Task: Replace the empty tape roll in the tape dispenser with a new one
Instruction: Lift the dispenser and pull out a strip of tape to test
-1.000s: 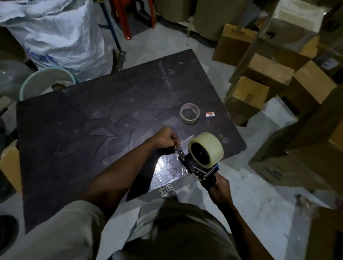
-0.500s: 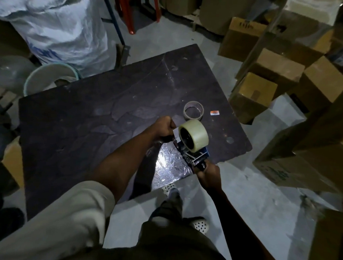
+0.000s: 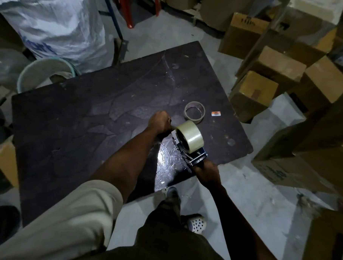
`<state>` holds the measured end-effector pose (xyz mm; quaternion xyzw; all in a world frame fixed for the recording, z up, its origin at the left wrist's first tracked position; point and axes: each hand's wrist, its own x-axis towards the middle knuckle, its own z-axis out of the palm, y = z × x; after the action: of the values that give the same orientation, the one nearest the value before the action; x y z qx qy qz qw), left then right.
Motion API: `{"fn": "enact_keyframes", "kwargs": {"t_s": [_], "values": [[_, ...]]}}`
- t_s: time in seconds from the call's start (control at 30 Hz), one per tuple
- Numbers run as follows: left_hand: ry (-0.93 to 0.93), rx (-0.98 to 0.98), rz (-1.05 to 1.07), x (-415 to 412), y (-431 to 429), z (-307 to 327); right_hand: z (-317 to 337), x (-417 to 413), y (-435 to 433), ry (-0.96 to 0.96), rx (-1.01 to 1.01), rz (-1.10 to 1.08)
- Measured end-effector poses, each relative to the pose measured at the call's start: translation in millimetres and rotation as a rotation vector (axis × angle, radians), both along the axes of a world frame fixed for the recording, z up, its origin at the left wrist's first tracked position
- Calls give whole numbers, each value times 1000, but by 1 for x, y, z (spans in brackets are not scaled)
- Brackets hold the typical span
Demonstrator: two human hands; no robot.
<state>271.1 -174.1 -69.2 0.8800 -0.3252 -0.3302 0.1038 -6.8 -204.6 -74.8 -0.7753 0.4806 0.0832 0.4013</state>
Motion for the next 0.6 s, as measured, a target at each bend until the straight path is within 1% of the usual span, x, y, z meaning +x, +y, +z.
{"fn": "enact_keyframes", "kwargs": {"t_s": [0.2,0.3,0.47,0.6], "values": [[43,-8,175,-6,5,-6,6,-6,1,38,-72,105],[27,7,251,-13,11,-9,11,-44,12,79,-66,55],[-56,15,254,-27,14,1,12,-143,38,214,2,-68],[-163,27,180,-40,13,7,6,-180,56,223,28,-108]]}}
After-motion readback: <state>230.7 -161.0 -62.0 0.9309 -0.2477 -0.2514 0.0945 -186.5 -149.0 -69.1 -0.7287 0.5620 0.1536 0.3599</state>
